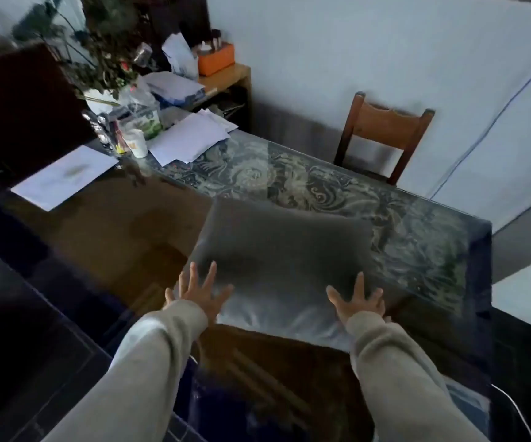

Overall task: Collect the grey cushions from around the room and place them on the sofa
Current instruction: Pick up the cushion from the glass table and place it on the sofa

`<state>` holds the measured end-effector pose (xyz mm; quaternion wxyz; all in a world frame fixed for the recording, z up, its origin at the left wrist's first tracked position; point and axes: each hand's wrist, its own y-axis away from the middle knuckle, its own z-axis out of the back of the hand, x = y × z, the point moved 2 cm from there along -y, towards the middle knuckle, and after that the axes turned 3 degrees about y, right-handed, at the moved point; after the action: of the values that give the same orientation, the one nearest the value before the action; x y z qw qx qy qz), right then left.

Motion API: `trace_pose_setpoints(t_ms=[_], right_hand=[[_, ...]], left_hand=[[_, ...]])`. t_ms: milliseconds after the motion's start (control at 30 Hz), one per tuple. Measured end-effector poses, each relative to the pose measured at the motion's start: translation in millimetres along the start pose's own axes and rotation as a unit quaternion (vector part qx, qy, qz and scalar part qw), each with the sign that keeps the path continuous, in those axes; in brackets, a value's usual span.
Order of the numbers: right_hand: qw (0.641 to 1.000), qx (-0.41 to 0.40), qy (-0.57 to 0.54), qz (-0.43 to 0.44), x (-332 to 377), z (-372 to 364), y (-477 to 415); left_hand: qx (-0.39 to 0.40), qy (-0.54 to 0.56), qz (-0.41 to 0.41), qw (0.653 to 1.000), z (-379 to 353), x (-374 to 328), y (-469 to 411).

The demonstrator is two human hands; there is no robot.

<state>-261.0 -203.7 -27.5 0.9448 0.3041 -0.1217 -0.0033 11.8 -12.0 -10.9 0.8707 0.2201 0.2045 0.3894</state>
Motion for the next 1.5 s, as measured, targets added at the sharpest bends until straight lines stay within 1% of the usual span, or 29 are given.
trace_pose_setpoints(t_ms=[33, 67, 133, 167, 200, 233, 300, 367, 433, 600, 733, 767, 833, 900, 967, 1000, 1033, 1067, 1133, 1167, 1200, 1233, 1267, 1300, 1333, 1367, 1433, 1467, 1500], right_hand=[[1.000, -0.006, -0.011, 0.012, 15.7, 4.0, -23.4], [1.000, -0.005, -0.005, -0.002, 6.9, 1.1, -21.2], [0.998, -0.002, -0.065, -0.017, 23.2, 3.5, -66.6], [0.998, -0.017, -0.064, -0.009, 25.5, 4.5, -56.5], [0.995, -0.028, -0.099, -0.006, 31.9, 6.4, -76.8], [0.990, -0.040, -0.133, -0.005, 35.5, 9.7, -97.6], [0.982, -0.071, -0.174, 0.014, 37.8, 11.6, -104.0], [0.974, -0.104, -0.199, 0.014, 36.7, 6.8, -103.8], [0.967, -0.124, -0.221, 0.005, 40.1, -1.5, -120.1], [0.962, -0.159, -0.221, -0.002, 45.6, -4.7, -128.7], [0.964, -0.126, -0.233, -0.013, 43.5, -1.8, -121.1], [0.965, -0.107, -0.236, -0.027, 37.9, -3.5, -126.3], [0.967, -0.085, -0.241, -0.009, 43.1, 10.0, -116.1], [0.965, -0.053, -0.258, -0.002, 37.7, 13.4, -115.6], [0.952, -0.028, -0.304, -0.025, 31.3, 19.7, -110.6], [0.948, -0.026, -0.315, -0.036, 30.3, 24.3, -97.0], [0.942, -0.018, -0.331, -0.045, 29.6, 25.8, -85.6], [0.932, -0.030, -0.357, -0.056, 30.3, 31.9, -88.6], [0.940, -0.026, -0.340, -0.035, 34.9, 30.2, -51.4], [0.933, -0.043, -0.354, -0.043, 31.5, 30.5, -52.8], [0.941, -0.036, -0.336, -0.013, 40.0, 22.3, -23.6], [0.947, -0.013, -0.320, -0.002, 49.3, 12.0, -1.5], [0.945, -0.015, -0.325, -0.022, 45.7, 14.3, 3.0], [0.954, -0.007, -0.299, 0.013, 61.6, -2.6, 34.3], [0.959, 0.027, -0.280, 0.038, 80.8, -18.0, 63.3], [0.959, 0.022, -0.281, 0.036, 77.9, -12.1, 65.7], [0.966, 0.080, -0.210, 0.125, 118.8, -68.4, 129.8], [0.970, 0.081, -0.191, 0.129, 119.1, -65.4, 129.9], [0.972, 0.101, -0.145, 0.158, 134.9, -88.4, 162.9]], left_hand=[[0.027, -0.007, 0.010, 1.000, 6.9, -6.0, -20.5], [0.052, 0.011, 0.030, 0.998, -5.1, -1.8, -14.5], [0.044, -0.017, 0.051, 0.998, 8.6, -15.8, -61.3], [0.044, 0.000, 0.077, 0.996, 9.3, -8.6, -59.1], [0.010, 0.048, 0.100, 0.994, 16.2, -15.3, -85.6], [-0.010, 0.063, 0.111, 0.992, 23.3, -24.6, -110.5], [-0.087, 0.134, 0.137, 0.978, 28.0, -24.8, -126.6], [-0.134, 0.200, 0.160, 0.957, 28.5, -23.8, -142.6], [-0.148, 0.248, 0.174, 0.942, 29.6, -24.7, -167.9], [-0.180, 0.276, 0.168, 0.929, 29.1, -24.8, -173.6], [-0.196, 0.309, 0.176, 0.914, 29.1, -28.4, -157.1], [-0.185, 0.312, 0.168, 0.917, 24.7, -32.6, -159.8], [-0.191, 0.340, 0.157, 0.907, 35.3, -29.1, -143.9], [-0.171, 0.355, 0.150, 0.907, 34.4, -25.3, -140.5], [-0.162, 0.346, 0.154, 0.911, 36.7, -24.3, -133.0], [-0.155, 0.363, 0.163, 0.904, 34.3, -14.0, -117.0], [-0.168, 0.378, 0.174, 0.894, 32.0, -4.0, -97.4], [-0.179, 0.375, 0.161, 0.895, 36.9, -8.9, -100.8], [-0.177, 0.422, 0.193, 0.868, 22.7, 25.4, -52.5], [-0.178, 0.424, 0.185, 0.868, 23.5, 24.6, -51.2], [-0.169, 0.454, 0.207, 0.850, 9.3, 53.7, -21.5], [-0.180, 0.487, 0.232, 0.823, -2.3, 81.0, 10.3], [-0.192, 0.497, 0.222, 0.817, -7.8, 82.7, 12.7], [-0.204, 0.527, 0.241, 0.789, -21.2, 122.2, 48.0], [-0.230, 0.552, 0.264, 0.757, -30.9, 159.9, 83.6], [-0.238, 0.560, 0.259, 0.750, -30.4, 160.2, 86.0], [-0.267, 0.608, 0.303, 0.684, -56.9, 246.1, 170.7], [-0.268, 0.620, 0.293, 0.677, -52.3, 247.8, 172.2], [-0.282, 0.629, 0.316, 0.652, -65.9, 281.7, 207.9]])
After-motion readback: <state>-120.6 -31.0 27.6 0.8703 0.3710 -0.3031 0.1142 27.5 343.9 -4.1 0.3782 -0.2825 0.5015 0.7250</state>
